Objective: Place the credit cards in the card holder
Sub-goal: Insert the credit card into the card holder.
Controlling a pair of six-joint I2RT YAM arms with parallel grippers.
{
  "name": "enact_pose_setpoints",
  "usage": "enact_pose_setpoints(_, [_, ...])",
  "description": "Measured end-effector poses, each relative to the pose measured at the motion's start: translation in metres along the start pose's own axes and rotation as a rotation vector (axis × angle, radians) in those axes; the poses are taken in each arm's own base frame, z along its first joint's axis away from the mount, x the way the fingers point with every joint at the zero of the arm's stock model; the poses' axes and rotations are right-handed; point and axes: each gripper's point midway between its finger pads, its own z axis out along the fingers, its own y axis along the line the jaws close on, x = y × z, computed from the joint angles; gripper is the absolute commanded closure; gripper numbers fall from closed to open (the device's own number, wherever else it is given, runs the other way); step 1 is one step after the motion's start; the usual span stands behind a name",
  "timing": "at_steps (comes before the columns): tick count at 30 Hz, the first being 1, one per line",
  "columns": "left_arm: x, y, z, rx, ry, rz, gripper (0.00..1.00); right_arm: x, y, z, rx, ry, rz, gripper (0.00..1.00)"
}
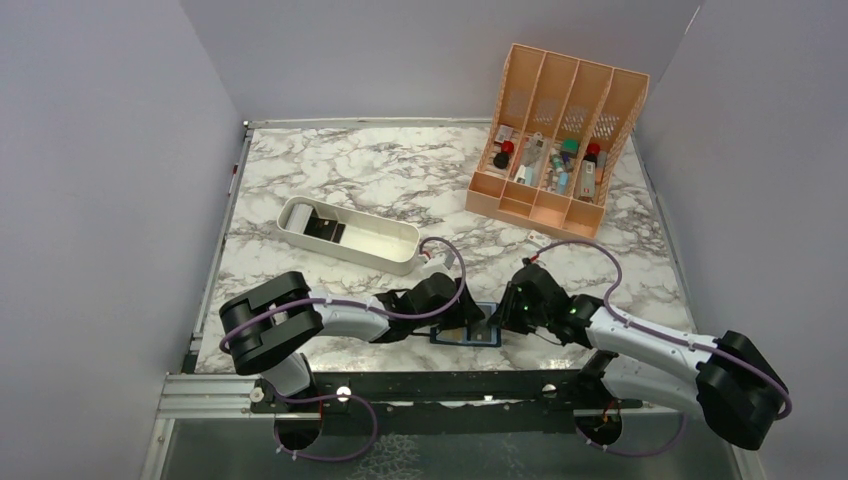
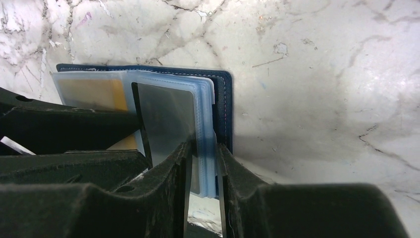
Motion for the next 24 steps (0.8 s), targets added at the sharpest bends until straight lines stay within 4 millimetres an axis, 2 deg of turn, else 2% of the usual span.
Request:
enact_pose_setpoints(9, [-0.005,-0.004,-0.003,-0.035,0.005,0.043,0.47,0.002,-0.004,-0.005,0.014,0.010,-0.008,0.66])
enact_pose_setpoints(15, [-0.032,-0.025,-0.018,-0.054,-0.059,0.123,0.47,0.002,-0.005,-0.010,0.022,0.016,-0.021,0.63])
enact_pose_setpoints(19, [-0.050,-0.034,-0.029,-0.085,-0.095,0.187,0.48,-0.004,0.003,-0.015,0.003,0.002,-0.036,0.58])
enact_pose_setpoints(24, [-0.070,-0.029,-0.038,-0.178,-0.122,0.282,0.48,-0.015,0.017,-0.024,-0.042,-0.032,-0.061,0.49])
